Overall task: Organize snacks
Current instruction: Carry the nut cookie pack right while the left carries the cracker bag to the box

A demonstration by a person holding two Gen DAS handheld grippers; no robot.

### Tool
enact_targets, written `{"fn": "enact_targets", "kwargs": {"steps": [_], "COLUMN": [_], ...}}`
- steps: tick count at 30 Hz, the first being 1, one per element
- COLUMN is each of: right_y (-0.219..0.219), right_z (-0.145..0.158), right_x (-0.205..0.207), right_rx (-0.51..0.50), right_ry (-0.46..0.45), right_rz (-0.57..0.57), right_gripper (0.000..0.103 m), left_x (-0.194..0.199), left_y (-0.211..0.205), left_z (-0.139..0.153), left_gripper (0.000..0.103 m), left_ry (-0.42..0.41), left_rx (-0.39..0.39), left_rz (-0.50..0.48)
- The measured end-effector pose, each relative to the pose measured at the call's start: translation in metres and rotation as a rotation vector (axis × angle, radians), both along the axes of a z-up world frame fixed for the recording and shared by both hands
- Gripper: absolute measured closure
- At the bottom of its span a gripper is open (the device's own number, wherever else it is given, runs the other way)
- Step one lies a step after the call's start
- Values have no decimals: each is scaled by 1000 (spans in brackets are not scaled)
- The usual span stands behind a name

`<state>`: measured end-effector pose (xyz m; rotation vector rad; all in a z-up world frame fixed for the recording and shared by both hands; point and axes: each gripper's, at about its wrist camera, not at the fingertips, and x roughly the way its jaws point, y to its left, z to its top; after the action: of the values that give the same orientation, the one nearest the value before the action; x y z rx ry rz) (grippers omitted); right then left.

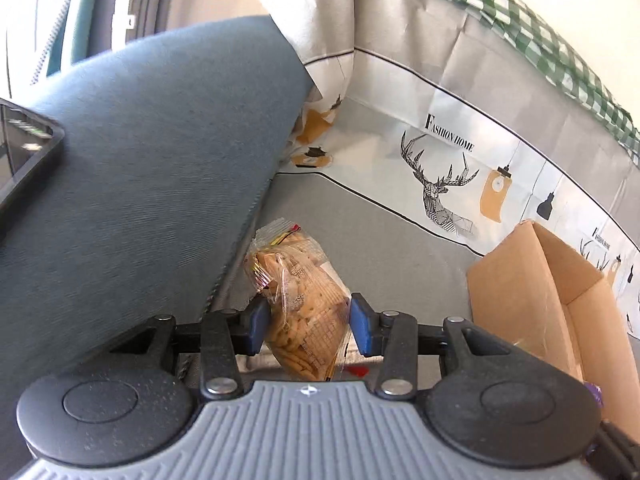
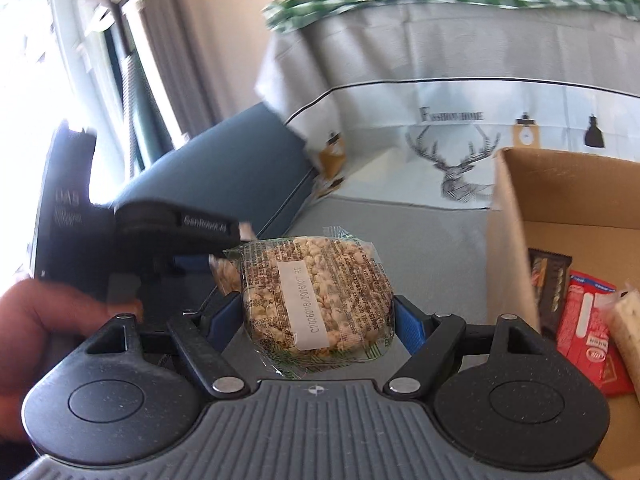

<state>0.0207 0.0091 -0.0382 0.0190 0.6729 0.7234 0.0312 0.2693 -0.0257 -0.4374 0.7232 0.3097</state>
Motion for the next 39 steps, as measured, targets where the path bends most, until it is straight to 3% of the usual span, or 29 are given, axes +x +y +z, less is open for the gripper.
{"fn": "enact_targets", "kwargs": {"steps": [3,6,10,13,16,20,28,39], "right_y": [8,12,18,23,26,22,6,6], "right_z": [-8,-15,-23,-34,-43,-53,-75,-82], "right_x": [-9,-14,-14,-10,-7,-12,-13,-14], "right_rx": [-54,-88,-126,-172,-195,-219,-266,-268], "right_ry": [14,35,51,80,121,104,103,119], "right_rz": [13,12,22,18,13,18,64,121], "right_gripper": [23,23,23,23,23,23,22,15], "left_x": [-13,-19,-21,-28,-38,-38,-14,-2], "left_y": [-2,-1,0,-12,-23,-31,-43,-55], "left_z": [5,8,10,-3,-12,-15,-34,-46], "left_gripper": [56,56,56,56,56,56,55,35], "left_ry": [-9,39,191,293,236,207,306,358], "left_rx": [0,-33,-64,-2,13,48,27,71], "left_rz": [-12,-64,-163,-215,-257,-259,-353,-342]}}
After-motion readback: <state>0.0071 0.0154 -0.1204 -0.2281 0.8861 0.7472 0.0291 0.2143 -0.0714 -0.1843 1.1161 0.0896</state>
